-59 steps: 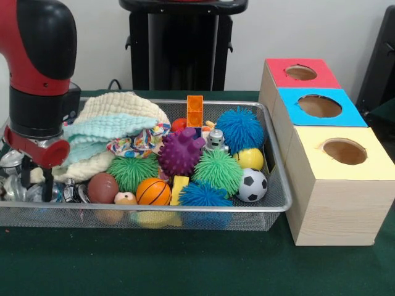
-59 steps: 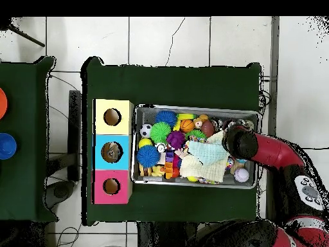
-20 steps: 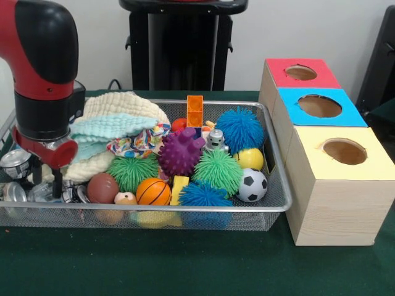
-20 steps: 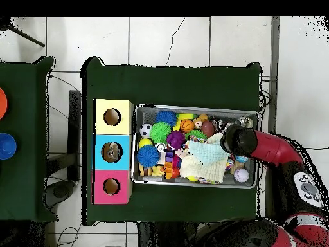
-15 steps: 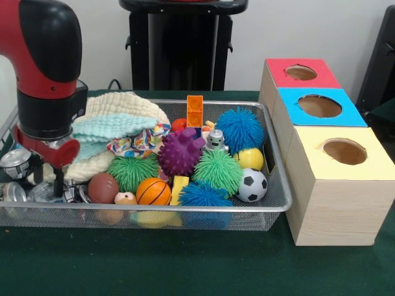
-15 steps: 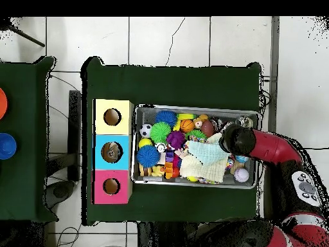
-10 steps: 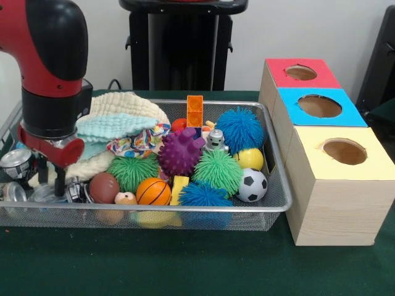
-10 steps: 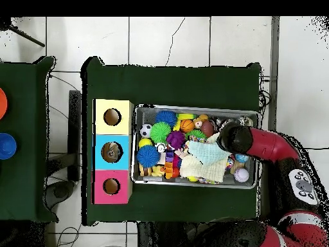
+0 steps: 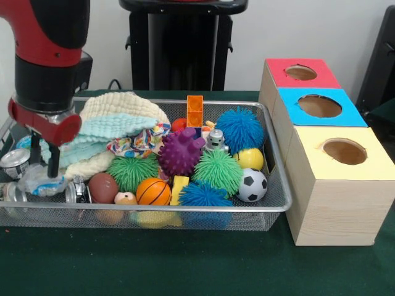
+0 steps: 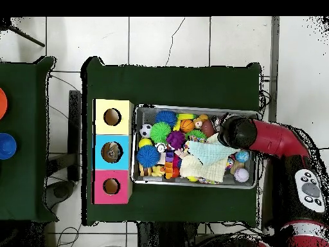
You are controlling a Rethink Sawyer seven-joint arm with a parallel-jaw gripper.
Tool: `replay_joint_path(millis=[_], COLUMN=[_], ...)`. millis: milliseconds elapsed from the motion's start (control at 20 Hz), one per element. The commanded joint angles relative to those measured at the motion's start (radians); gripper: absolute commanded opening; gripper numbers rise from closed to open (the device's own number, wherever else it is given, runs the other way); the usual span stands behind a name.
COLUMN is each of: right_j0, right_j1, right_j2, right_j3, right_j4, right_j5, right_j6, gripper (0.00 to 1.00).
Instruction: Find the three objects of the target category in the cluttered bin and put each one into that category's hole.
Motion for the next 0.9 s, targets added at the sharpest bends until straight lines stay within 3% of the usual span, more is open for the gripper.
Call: replay_joint_path(millis=[50,400,550,900], right_j0=[-0.016,-0.025,-0.055,-0.041], right_j1=[-0.057,-0.069,-0.112,-0.215], right_j2=[0.047,0.068,0.124,0.133], right_j3=[0.019,0.056,0.139,0.261], right_j4=[-0.013,-0.005,0.051,0.137], right_j5=[0.109,0.089,0.131,0.234], right_j6=[-0.105,-0.087,-0.111,-0.068], gripper=[0.00,0.00,0.00,0.00])
